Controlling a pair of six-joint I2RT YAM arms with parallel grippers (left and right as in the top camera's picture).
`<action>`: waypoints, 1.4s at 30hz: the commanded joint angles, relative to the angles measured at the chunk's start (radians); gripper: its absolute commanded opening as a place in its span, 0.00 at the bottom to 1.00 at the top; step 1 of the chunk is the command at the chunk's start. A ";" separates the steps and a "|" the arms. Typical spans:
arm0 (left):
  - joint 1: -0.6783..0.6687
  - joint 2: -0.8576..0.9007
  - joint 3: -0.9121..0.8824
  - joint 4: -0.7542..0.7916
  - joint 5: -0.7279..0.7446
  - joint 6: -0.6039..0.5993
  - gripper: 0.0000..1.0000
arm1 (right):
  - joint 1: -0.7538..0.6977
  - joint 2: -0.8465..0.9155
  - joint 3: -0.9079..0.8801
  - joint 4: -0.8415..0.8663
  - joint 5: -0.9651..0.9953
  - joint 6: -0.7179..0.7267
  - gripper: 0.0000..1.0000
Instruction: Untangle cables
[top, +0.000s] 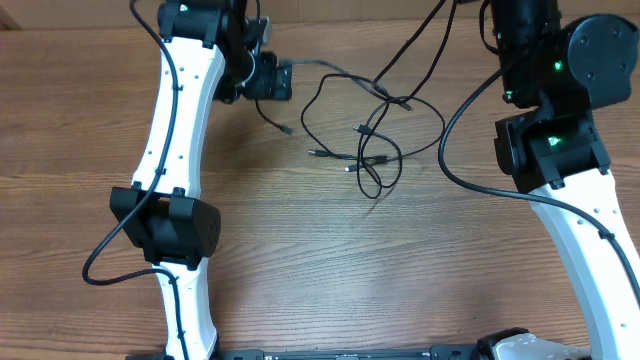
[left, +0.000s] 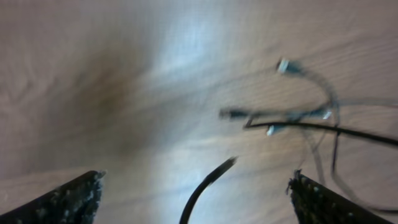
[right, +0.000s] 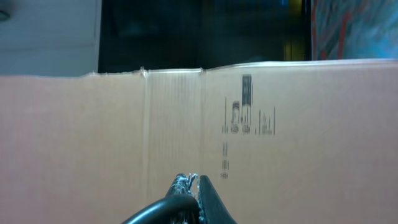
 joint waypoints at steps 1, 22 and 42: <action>0.002 0.028 -0.066 -0.034 -0.013 0.031 1.00 | -0.004 0.000 0.026 -0.018 0.029 0.000 0.04; -0.003 0.045 -0.211 -0.149 0.383 0.400 0.99 | -0.004 0.008 0.025 -0.089 0.076 0.000 0.04; -0.018 0.045 -0.211 -0.134 0.798 0.792 0.95 | -0.004 0.012 0.025 -0.137 0.169 0.000 0.04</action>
